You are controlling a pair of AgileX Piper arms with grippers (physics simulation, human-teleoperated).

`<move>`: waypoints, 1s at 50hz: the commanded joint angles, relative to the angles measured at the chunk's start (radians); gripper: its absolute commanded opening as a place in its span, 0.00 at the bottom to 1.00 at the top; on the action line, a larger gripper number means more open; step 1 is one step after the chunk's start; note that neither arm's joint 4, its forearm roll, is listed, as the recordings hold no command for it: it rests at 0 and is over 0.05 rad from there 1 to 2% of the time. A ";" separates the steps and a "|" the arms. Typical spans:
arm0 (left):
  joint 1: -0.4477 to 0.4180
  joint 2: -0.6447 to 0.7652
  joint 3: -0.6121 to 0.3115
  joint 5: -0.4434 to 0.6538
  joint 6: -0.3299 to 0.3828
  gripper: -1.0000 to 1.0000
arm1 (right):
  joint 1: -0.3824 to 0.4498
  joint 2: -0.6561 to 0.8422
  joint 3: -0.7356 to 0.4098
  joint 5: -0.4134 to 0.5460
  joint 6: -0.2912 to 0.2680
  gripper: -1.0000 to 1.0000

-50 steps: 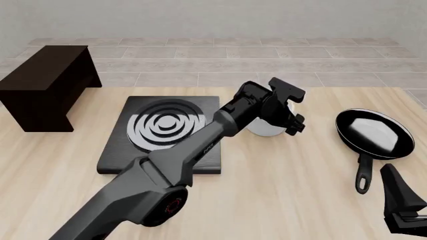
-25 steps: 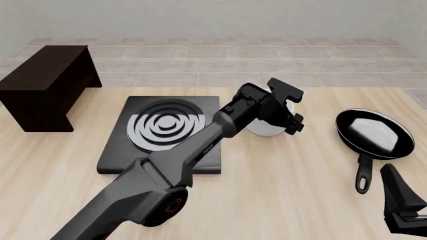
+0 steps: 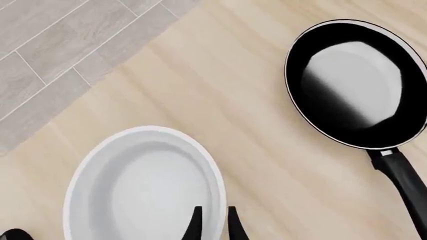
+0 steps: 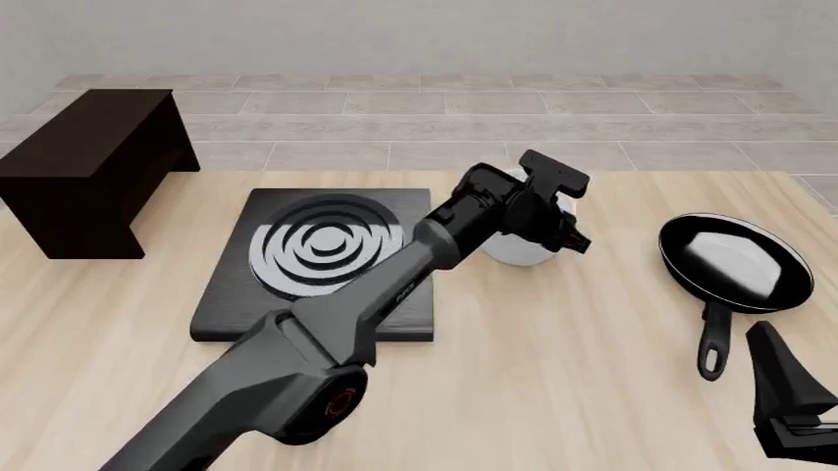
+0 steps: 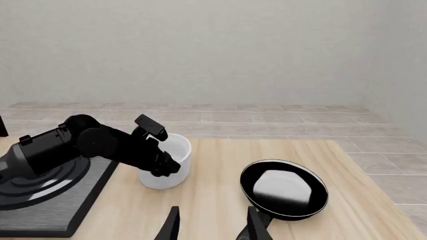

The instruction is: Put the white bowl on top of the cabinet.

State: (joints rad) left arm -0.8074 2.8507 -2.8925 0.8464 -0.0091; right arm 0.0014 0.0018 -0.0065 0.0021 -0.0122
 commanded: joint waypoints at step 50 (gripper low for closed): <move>0.066 -0.143 0.066 0.124 0.063 0.00 | 0.000 0.000 0.000 0.000 0.000 1.00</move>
State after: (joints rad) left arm -0.7681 2.7612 -2.8344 0.9414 0.0342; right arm 0.0014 0.0018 -0.0065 0.0021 -0.0122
